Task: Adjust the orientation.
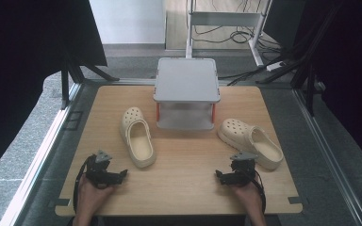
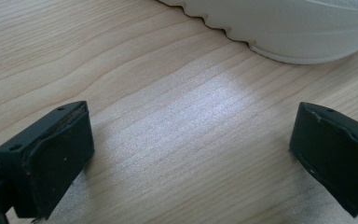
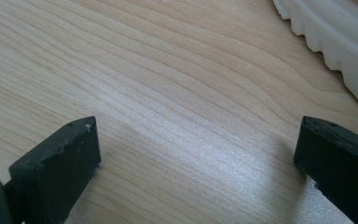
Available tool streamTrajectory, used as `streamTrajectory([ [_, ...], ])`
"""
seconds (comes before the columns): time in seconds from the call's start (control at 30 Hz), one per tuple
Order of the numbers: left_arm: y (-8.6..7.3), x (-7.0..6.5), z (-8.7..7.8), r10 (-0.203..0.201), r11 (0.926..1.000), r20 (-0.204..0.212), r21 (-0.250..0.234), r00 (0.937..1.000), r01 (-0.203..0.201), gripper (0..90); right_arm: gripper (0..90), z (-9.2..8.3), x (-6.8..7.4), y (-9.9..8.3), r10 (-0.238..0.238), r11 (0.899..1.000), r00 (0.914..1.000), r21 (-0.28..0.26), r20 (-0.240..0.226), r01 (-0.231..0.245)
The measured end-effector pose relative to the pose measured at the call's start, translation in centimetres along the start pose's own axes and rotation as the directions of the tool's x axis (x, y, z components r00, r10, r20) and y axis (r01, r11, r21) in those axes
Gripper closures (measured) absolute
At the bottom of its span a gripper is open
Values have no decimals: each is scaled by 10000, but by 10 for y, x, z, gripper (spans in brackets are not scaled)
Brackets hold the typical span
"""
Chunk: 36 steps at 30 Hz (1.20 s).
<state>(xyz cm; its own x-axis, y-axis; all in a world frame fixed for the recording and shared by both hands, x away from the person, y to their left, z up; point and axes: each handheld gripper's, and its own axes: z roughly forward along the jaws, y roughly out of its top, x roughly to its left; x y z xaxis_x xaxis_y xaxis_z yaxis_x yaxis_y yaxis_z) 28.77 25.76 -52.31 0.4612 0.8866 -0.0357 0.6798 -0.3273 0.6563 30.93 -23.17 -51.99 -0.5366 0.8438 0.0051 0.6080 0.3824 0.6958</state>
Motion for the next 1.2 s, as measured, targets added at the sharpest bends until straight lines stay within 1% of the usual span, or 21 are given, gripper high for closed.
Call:
streamTrajectory([
  [0.77, -2, -3, -1, -44, 10000, -50, 10, 10000, 44, 0, 0, 0, 0, 0, 34, 10000, 10000, 17, 66, -34],
  [0.83, -2, -3, -1, -44, 10000, -50, 10, 10000, 44, 0, 19, -1, 1, 1, 32, 10000, 10000, 68, 48, -32],
  [0.87, -2, -3, -1, -42, 10000, -49, 9, 10000, 42, 0, 58, -2, 2, 2, -64, 9999, 10000, 98, -15, 64],
  [0.93, -2, -3, -1, -41, 10000, -48, 11, 10000, 41, 0, 69, -2, 3, 3, -87, 9999, 9999, 137, -61, 88],
  [1.0, -2, -3, -2, -25, 10000, -14, -7, 10000, 25, 0, 68, -4, 5, 5, -201, 9997, 9996, 142, -217, 204],
  [1.03, -2, -3, -2, -25, 10000, -14, -7, 10000, 25, 0, 68, -4, 5, 5, -201, 9997, 9996, 142, -217, 204],
  [1.07, -2, -3, -2, -4, 10000, 2, -7, 10000, 4, 0, 67, -6, 5, 8, -274, 9996, 9991, 94, -335, 277],
  [1.13, -3, -3, -3, 30, 10000, 34, 2, 10000, -30, 0, 61, -7, 6, 9, -309, 9995, 9989, 103, -351, 313],
  [1.2, -5, -2, -4, 69, 10000, 55, 2, 10000, -69, 0, 52, -9, 6, 13, -413, 9991, 9980, 88, -482, 418],
])
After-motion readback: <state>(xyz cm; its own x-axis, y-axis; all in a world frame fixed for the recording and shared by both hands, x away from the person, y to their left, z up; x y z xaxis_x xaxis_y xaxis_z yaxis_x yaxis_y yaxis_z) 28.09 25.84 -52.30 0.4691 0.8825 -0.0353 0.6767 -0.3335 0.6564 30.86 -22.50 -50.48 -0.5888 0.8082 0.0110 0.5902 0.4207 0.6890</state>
